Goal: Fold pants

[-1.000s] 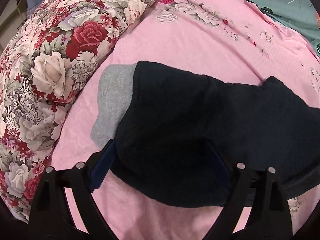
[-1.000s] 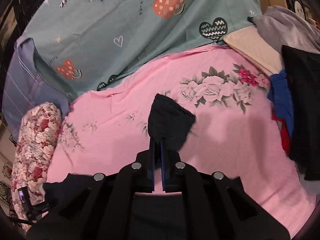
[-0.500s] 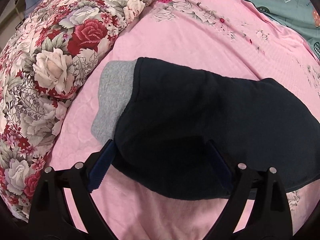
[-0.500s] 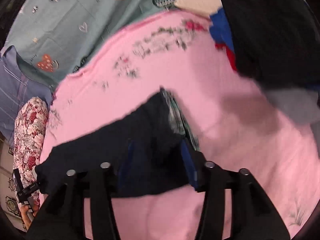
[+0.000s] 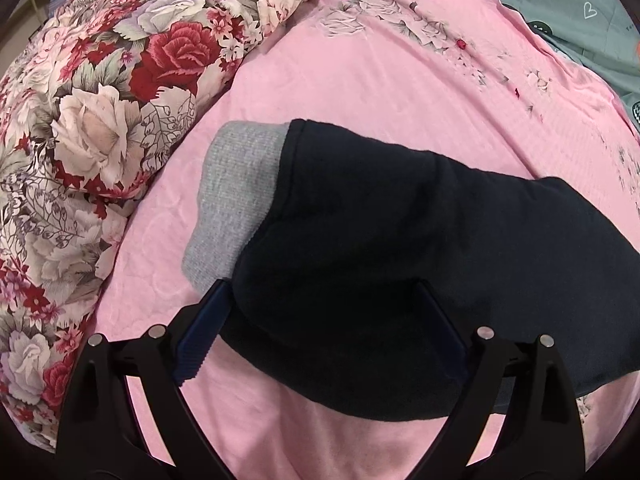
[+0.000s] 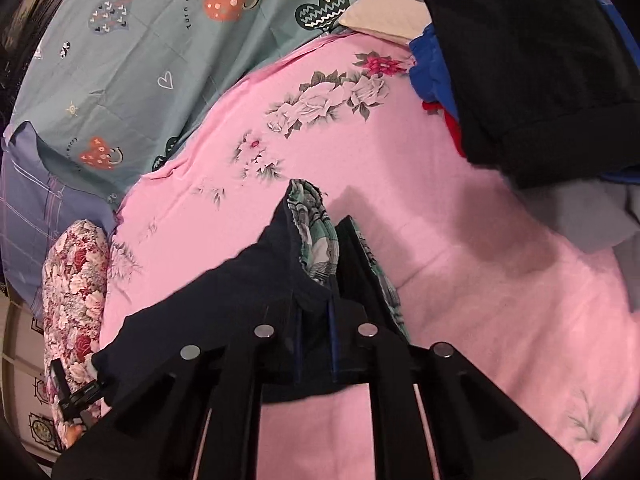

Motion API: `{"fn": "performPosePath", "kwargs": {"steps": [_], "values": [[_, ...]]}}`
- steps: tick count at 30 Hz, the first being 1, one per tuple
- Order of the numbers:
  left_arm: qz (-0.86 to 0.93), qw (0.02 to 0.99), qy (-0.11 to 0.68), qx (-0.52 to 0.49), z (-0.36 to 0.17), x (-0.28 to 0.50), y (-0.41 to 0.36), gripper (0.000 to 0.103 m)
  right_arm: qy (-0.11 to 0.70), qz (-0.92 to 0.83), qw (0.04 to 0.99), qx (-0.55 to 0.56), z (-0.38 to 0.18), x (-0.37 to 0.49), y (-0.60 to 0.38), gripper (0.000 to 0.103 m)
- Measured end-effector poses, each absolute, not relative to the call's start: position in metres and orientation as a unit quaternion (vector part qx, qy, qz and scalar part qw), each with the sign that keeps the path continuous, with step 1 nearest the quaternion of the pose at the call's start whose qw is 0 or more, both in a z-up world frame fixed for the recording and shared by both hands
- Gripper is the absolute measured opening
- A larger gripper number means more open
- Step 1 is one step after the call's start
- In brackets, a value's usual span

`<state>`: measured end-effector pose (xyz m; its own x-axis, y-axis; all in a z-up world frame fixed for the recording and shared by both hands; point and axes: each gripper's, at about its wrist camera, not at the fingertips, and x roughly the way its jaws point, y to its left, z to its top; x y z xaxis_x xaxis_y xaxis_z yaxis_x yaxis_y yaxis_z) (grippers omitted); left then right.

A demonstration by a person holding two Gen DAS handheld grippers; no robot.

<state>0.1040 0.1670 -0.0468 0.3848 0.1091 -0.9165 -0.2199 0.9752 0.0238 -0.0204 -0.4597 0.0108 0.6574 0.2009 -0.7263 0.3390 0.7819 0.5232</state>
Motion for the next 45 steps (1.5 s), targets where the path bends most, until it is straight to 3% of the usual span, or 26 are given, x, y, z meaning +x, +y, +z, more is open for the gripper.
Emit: {"fn": "performPosePath", "kwargs": {"steps": [4, 6, 7, 8, 14, 23, 31, 33, 36, 37, 38, 42, 45], "values": [[0.091, 0.829, 0.547, -0.065, -0.045, 0.104, 0.173, 0.093, 0.476, -0.080, 0.822, 0.302, -0.026, -0.021, -0.463, 0.016], [0.085, 0.831, 0.546, -0.061, -0.042, 0.100, 0.171, 0.093, 0.470, -0.086, 0.832, 0.284, -0.030, -0.021, -0.460, 0.032], [0.082, 0.832, 0.546, -0.058, -0.039, 0.097, 0.171, 0.093, 0.471, -0.113, 0.835, 0.263, -0.024, -0.021, -0.458, 0.048], [0.080, 0.833, 0.544, -0.057, -0.036, 0.095, 0.170, 0.093, 0.463, -0.133, 0.841, 0.245, -0.016, -0.022, -0.458, 0.050], [0.026, 0.857, 0.508, -0.084, -0.012, 0.085, 0.153, 0.093, 0.367, -0.105, 0.902, 0.204, 0.044, -0.011, -0.438, 0.050], [0.009, 0.848, 0.529, -0.041, -0.048, 0.109, 0.115, 0.093, 0.432, 0.208, 0.863, 0.161, 0.025, 0.128, -0.227, 0.050], [-0.013, 0.856, 0.516, -0.031, -0.052, 0.090, 0.126, 0.093, 0.510, 0.327, 0.792, 0.068, 0.000, 0.185, -0.077, 0.049], [-0.017, 0.855, 0.517, -0.029, -0.053, 0.090, 0.126, 0.093, 0.525, 0.334, 0.781, 0.050, -0.008, 0.189, -0.060, 0.046], [-0.023, 0.853, 0.520, -0.031, -0.053, 0.091, 0.128, 0.093, 0.539, 0.340, 0.771, 0.015, -0.018, 0.186, -0.050, 0.031], [-0.027, 0.853, 0.519, -0.034, -0.052, 0.091, 0.130, 0.093, 0.534, 0.337, 0.775, 0.000, -0.017, 0.183, -0.050, 0.019], [-0.031, 0.853, 0.519, -0.037, -0.051, 0.091, 0.132, 0.093, 0.532, 0.339, 0.776, -0.006, -0.015, 0.181, -0.050, 0.015], [-0.032, 0.852, 0.521, -0.047, -0.052, 0.095, 0.134, 0.093, 0.500, 0.332, 0.800, 0.005, -0.001, 0.182, -0.054, 0.013], [-0.027, 0.849, 0.526, -0.034, -0.053, 0.096, 0.129, 0.093, 0.498, 0.307, 0.811, -0.009, -0.022, 0.189, -0.044, 0.016]]}}
